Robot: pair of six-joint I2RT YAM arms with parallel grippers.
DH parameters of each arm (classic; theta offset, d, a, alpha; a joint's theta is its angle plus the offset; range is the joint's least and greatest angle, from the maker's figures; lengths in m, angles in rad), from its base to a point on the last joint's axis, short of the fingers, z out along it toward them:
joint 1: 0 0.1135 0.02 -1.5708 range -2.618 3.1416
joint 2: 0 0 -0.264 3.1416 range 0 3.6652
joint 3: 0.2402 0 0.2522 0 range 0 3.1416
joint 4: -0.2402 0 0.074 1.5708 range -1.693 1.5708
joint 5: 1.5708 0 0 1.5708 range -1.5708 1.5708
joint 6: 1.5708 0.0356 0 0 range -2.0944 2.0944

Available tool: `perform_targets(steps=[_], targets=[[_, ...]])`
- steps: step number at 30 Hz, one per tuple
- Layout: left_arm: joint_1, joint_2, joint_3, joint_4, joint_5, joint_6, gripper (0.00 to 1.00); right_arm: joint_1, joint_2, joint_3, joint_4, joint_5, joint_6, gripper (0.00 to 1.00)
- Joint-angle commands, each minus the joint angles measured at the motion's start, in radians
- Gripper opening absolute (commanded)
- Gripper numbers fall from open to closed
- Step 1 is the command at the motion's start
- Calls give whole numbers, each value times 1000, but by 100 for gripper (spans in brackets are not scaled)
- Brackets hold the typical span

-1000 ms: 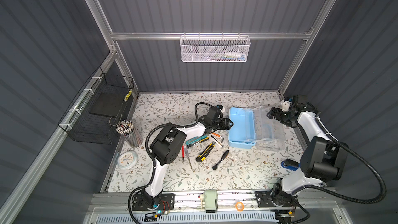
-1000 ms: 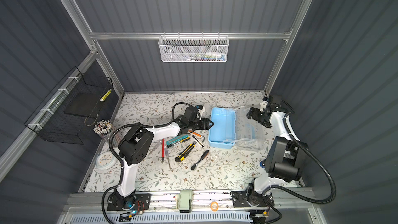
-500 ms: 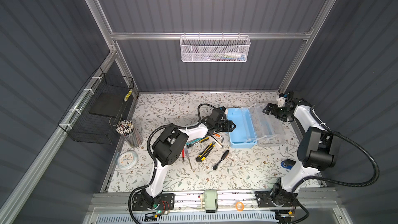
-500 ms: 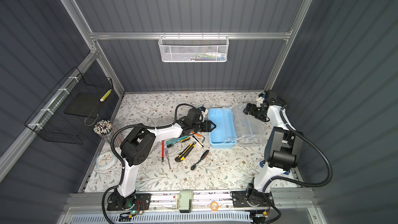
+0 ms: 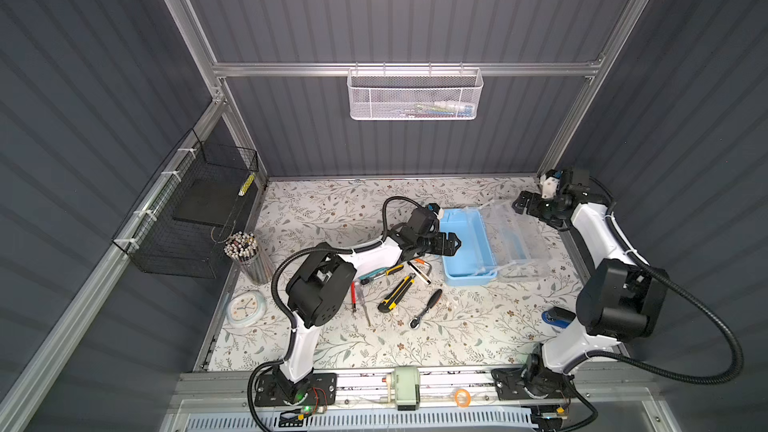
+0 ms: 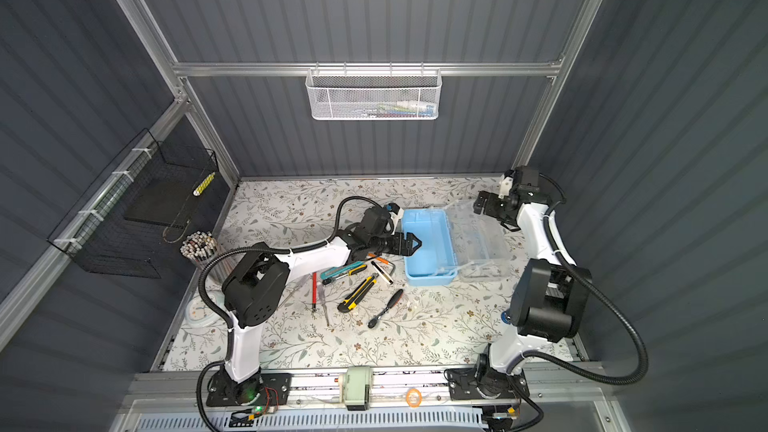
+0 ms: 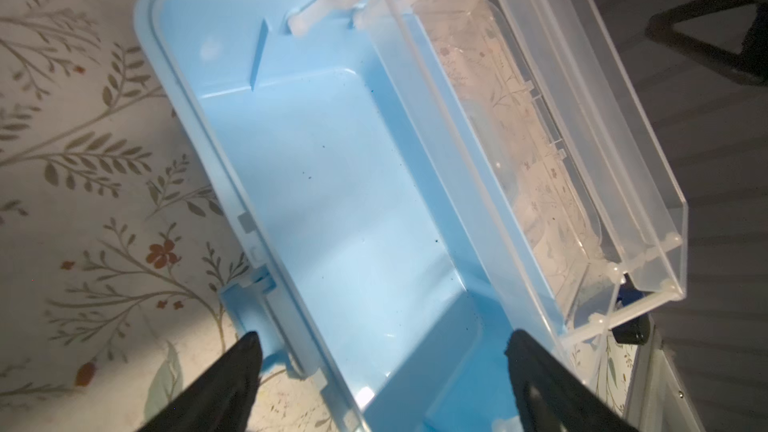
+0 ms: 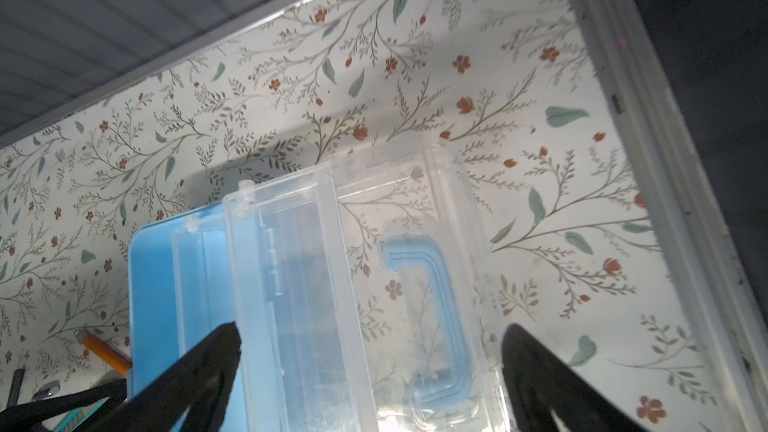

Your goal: Pack the tool kit

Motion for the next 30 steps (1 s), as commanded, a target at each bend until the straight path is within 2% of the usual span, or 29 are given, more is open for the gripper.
perform_targets(steps=[1,8,14,19,27,30], targets=[[-2,-66,-42,-24,-36,40,99,6,-56,-17,19,61,2,99],[-1,-159,-129,-35,-96,83,100,26,-167,-82,59,50,18,99],[15,-252,-210,-42,-182,105,100,114,-288,-183,136,39,-35,99],[46,-316,-265,-62,-205,112,100,267,-375,-274,175,82,-144,97],[140,-439,-418,-55,-205,75,100,547,-473,-450,226,111,-438,94],[180,-490,-473,-59,-205,63,100,620,-482,-483,208,123,-484,90]])
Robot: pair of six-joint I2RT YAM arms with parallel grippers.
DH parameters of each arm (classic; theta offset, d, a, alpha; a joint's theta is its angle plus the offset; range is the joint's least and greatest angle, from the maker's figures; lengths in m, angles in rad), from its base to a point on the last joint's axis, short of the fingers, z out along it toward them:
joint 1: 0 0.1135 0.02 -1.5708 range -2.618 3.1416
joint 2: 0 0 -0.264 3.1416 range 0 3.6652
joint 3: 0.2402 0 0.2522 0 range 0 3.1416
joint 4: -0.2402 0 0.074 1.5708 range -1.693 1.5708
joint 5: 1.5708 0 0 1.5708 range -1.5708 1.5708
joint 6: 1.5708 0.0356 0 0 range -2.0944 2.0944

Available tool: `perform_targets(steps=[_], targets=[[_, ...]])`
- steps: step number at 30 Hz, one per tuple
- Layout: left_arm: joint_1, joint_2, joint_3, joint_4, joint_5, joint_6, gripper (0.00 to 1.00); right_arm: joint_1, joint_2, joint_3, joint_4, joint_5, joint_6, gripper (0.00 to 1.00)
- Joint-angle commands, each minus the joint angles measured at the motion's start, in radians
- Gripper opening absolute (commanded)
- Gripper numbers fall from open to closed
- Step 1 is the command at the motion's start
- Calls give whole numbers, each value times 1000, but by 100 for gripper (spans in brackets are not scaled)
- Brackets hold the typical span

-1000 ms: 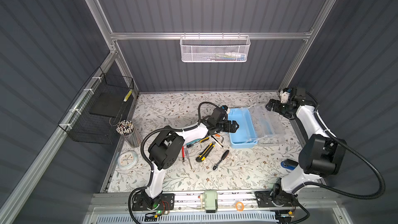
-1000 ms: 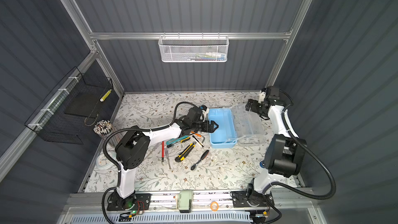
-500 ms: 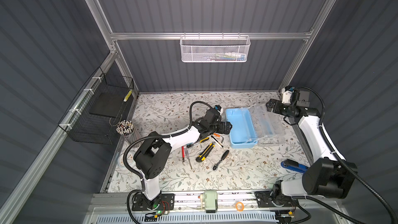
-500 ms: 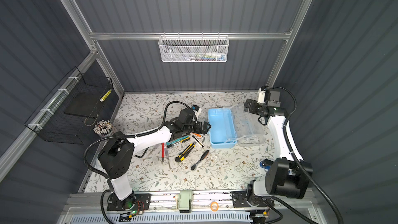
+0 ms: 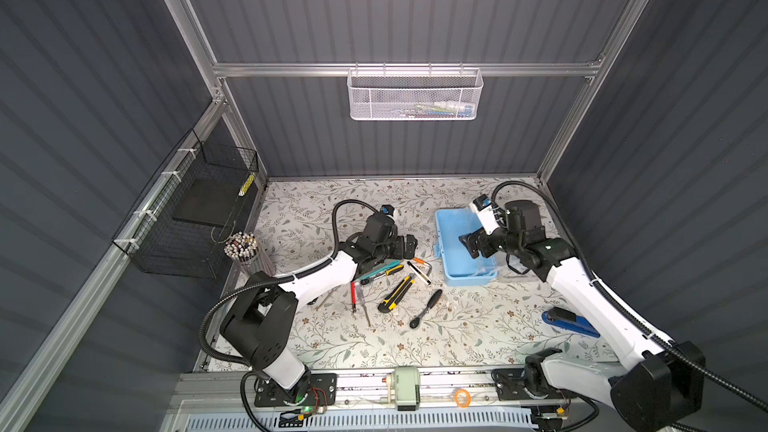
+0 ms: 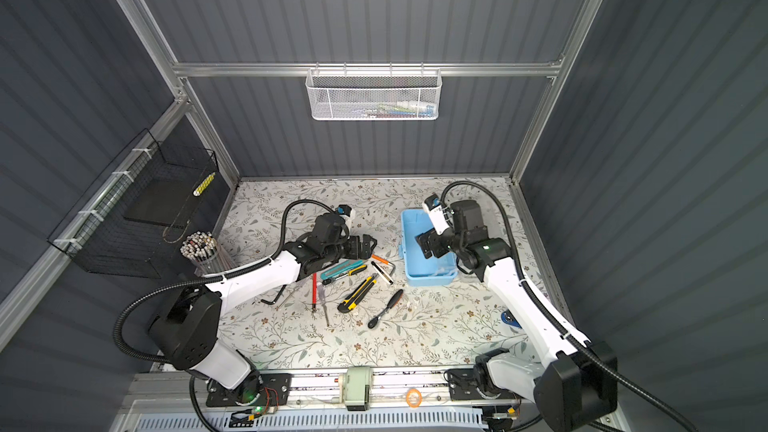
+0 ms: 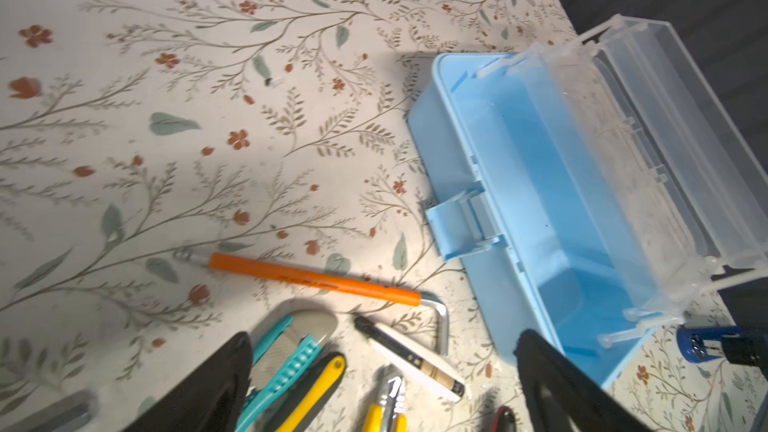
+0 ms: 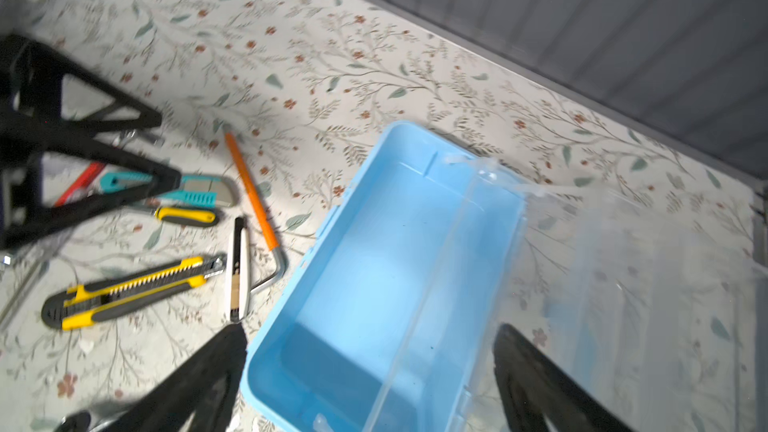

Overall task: Pack the tool kit
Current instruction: 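Lower the right gripper onto the silver ratchet wrench while left hovers over tools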

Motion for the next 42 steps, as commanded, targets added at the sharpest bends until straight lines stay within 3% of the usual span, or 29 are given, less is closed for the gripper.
perform_targets(steps=[1,9,13,29,42], targets=[[37,-71,-52,-15,-11,-20,100,68,-18,-34,7,32,-133,88],[120,-176,-168,-36,-7,-48,100,324,67,-39,-129,121,-230,74],[162,-207,-204,-50,10,-61,100,402,138,-45,-163,187,-281,71],[253,-251,-260,-78,82,-64,100,559,378,-39,-159,238,-378,66],[265,-252,-260,-88,102,-59,100,592,511,-13,-136,260,-412,58]])
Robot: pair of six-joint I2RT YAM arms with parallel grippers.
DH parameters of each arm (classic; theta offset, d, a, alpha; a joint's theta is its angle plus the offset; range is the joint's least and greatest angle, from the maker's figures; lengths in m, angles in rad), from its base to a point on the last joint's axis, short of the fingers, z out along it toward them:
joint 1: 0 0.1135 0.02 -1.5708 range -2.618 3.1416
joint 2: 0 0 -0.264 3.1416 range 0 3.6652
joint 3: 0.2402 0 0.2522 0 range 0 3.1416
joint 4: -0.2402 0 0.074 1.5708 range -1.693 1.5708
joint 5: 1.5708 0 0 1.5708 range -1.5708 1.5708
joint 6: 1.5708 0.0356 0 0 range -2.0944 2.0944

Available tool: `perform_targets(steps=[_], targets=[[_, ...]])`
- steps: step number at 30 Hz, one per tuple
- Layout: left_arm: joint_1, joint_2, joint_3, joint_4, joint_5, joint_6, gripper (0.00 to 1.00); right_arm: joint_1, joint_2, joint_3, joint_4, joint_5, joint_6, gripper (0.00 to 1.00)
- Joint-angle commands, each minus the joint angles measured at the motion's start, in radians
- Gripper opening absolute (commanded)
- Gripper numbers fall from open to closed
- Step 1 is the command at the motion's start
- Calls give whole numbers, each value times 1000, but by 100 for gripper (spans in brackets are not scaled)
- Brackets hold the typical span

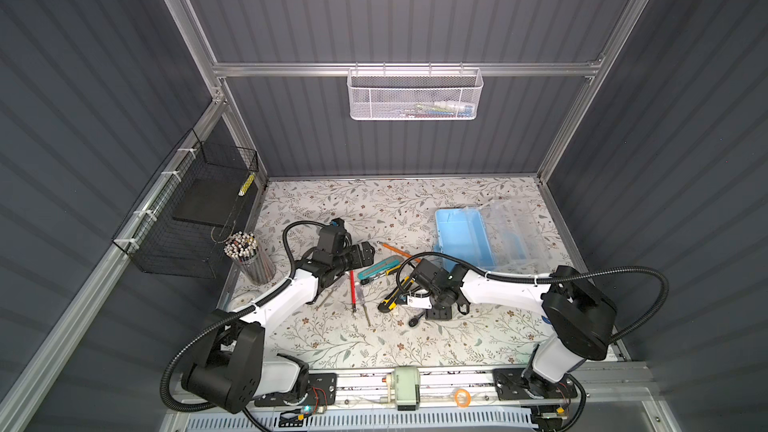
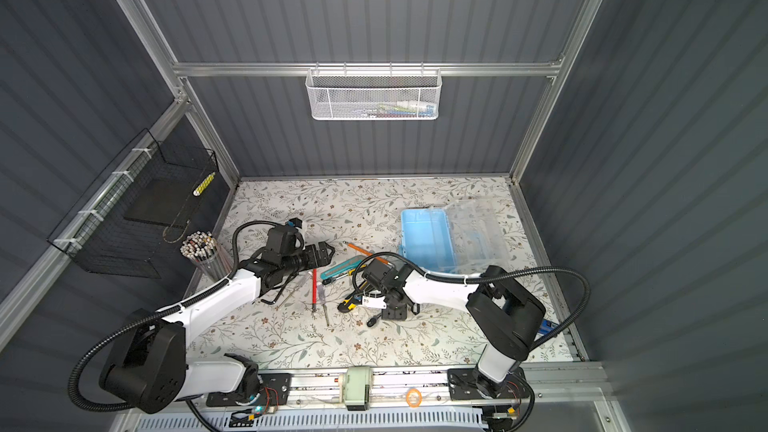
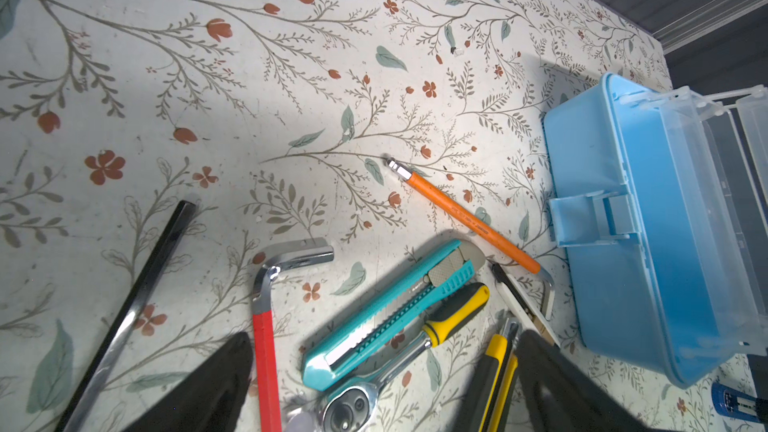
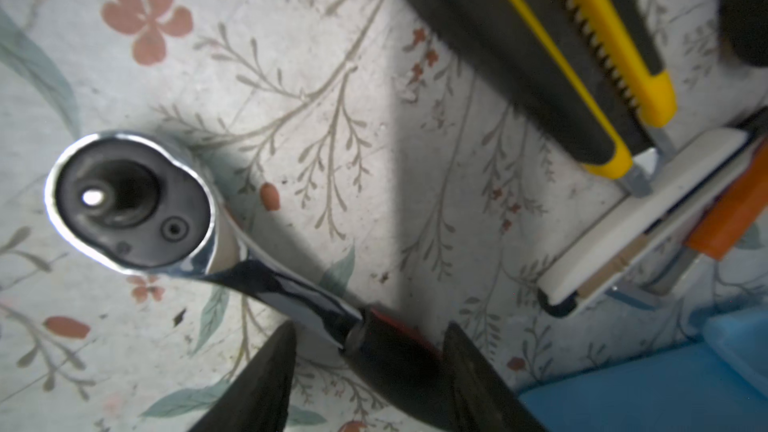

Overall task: Pack the tool kit
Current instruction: 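Lower the right gripper onto the silver ratchet wrench while left hovers over tools, then close the right gripper on the ratchet handle and lift it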

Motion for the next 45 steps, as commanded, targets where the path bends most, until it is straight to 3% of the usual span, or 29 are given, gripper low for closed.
perform_targets(steps=[1,5,11,26,32,45], targets=[[9,-8,-2,-22,21,1,100,9,31,17,-3,15,-25,57],[12,-8,-4,-24,23,0,100,15,56,23,0,7,-23,49],[19,-17,-9,-24,22,-3,100,18,94,8,13,44,-32,27],[31,-31,-13,-27,22,-12,100,39,72,-36,89,38,-9,6],[32,-29,-15,-21,24,-19,100,38,-10,-83,126,31,4,0],[32,-20,-16,-18,19,-25,100,24,-56,-76,162,2,35,0]])
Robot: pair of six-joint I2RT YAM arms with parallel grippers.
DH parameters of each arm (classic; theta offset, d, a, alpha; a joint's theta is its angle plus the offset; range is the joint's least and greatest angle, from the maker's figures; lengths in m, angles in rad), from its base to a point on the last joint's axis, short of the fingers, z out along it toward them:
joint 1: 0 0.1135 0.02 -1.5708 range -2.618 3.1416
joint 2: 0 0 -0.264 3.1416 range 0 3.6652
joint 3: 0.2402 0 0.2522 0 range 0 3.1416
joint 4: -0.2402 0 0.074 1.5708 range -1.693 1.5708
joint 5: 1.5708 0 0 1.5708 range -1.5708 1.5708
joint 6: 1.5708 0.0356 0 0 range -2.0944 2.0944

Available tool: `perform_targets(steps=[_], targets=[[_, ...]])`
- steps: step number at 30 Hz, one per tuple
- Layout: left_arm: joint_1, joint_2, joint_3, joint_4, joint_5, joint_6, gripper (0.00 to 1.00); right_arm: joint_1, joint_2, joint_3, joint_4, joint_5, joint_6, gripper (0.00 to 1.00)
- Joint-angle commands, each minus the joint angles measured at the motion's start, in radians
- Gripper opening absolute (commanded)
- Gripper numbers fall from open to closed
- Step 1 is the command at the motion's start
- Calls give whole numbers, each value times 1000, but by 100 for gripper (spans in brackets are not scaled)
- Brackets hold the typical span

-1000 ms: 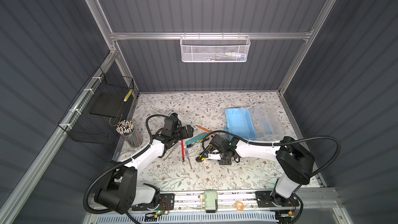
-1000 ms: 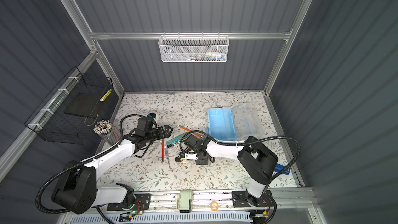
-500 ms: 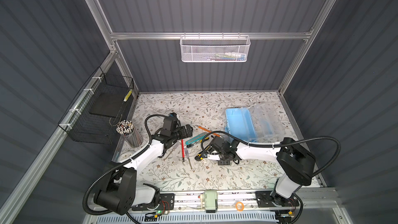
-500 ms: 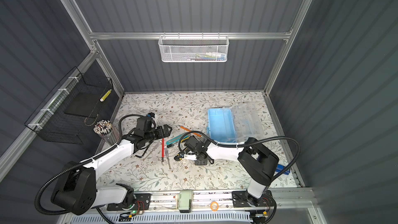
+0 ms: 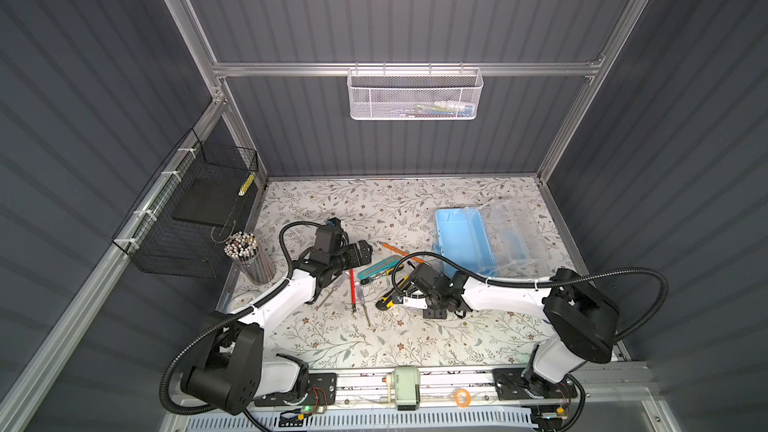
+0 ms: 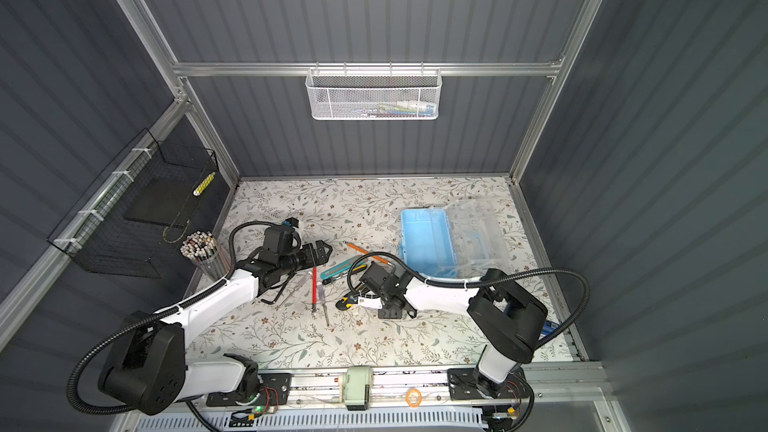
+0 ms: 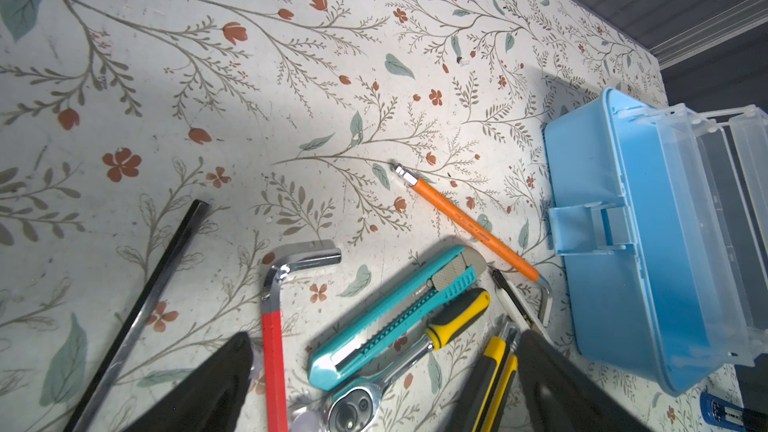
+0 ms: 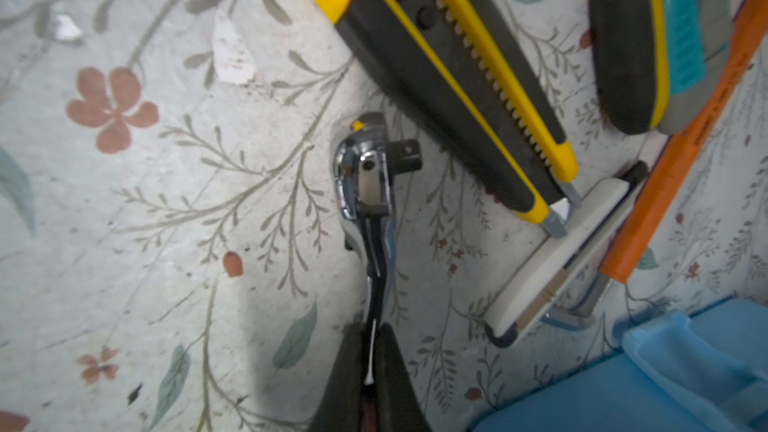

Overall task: Pack the tool kit
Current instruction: 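Close the right gripper on the ratchet handle and lift it, then carry the ratchet with the right gripper over the blue box's far side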

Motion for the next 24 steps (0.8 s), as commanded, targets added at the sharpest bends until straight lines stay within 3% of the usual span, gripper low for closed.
perform_targets(steps=[1,24], targets=[[8,-9,-10,-18,6,-7,100,-11,-39,-16,-8,-52,32,0],[8,13,-12,-6,24,-2,100,-113,-205,30,-18,-168,143,0]])
